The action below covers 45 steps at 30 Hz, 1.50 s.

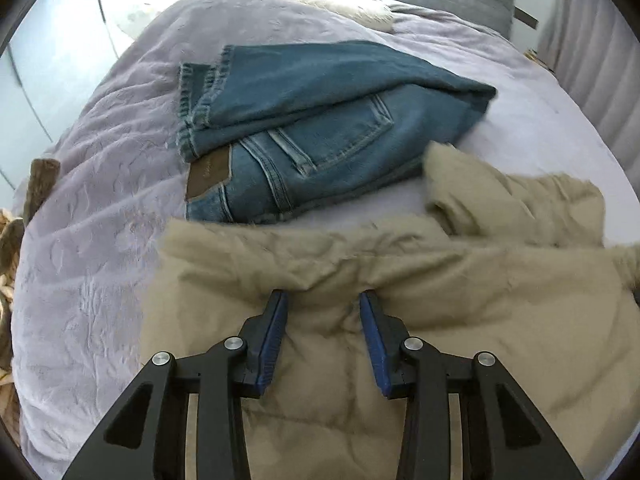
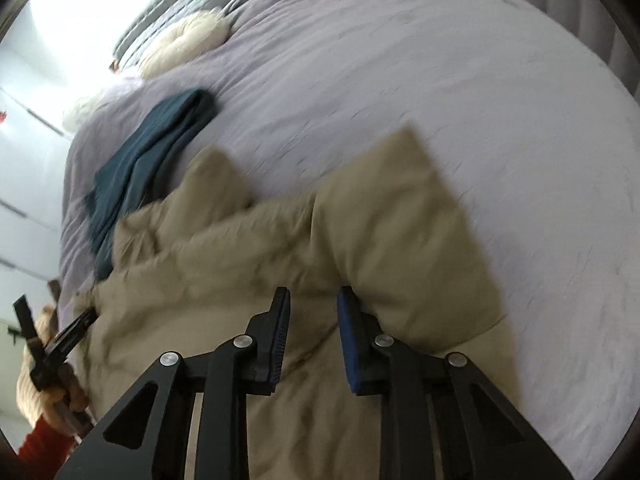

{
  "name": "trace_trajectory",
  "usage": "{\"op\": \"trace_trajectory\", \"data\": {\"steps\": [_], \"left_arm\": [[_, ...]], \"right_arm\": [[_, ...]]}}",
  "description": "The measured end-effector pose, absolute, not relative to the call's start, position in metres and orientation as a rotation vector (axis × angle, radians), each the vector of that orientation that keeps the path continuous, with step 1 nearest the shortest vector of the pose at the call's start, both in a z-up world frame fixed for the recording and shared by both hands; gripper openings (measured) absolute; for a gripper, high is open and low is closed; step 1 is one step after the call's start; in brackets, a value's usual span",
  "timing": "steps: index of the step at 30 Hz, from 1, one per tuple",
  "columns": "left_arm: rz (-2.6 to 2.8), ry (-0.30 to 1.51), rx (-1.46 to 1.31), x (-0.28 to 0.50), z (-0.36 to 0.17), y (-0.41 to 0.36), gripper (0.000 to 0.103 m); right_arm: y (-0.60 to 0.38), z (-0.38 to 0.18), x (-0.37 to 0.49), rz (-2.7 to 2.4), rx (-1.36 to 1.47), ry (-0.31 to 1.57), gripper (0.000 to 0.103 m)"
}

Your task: Fold large clothes

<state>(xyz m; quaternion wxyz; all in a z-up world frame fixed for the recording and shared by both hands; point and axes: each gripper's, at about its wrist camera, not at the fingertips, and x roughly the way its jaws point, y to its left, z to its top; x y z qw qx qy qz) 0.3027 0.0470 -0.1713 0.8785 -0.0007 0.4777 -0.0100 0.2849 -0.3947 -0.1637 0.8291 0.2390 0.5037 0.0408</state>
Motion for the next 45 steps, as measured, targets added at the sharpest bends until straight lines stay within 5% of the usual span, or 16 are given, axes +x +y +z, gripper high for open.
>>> {"op": "trace_trajectory", "data": {"steps": [22, 33, 35, 42, 45], "left_arm": [[0.057, 1.036, -0.042, 0.358, -0.212, 0.048, 0.043], [0.082, 1.017, -0.001, 0.283, -0.149, 0.091, 0.043], [0.102, 1.037, 0.014, 0.262, -0.148, 0.092, 0.066], [0.078, 1.104, -0.002, 0.195, -0.154, 0.083, 0.069], [0.067, 1.155, -0.075, 0.173, -0.160, 0.083, 0.069]], "right_arm": [[-0.404, -0.211, 0.342, -0.024, 0.630, 1.085, 0.023], [-0.400, -0.157, 0.279, 0.007, 0.496, 1.040, 0.038], [-0.402, -0.153, 0.264, 0.018, 0.527, 1.035, 0.042], [-0.395, -0.144, 0.205, 0.051, 0.613, 1.049, 0.053], [-0.393, -0.145, 0.179, 0.067, 0.670, 1.057, 0.071]]}}
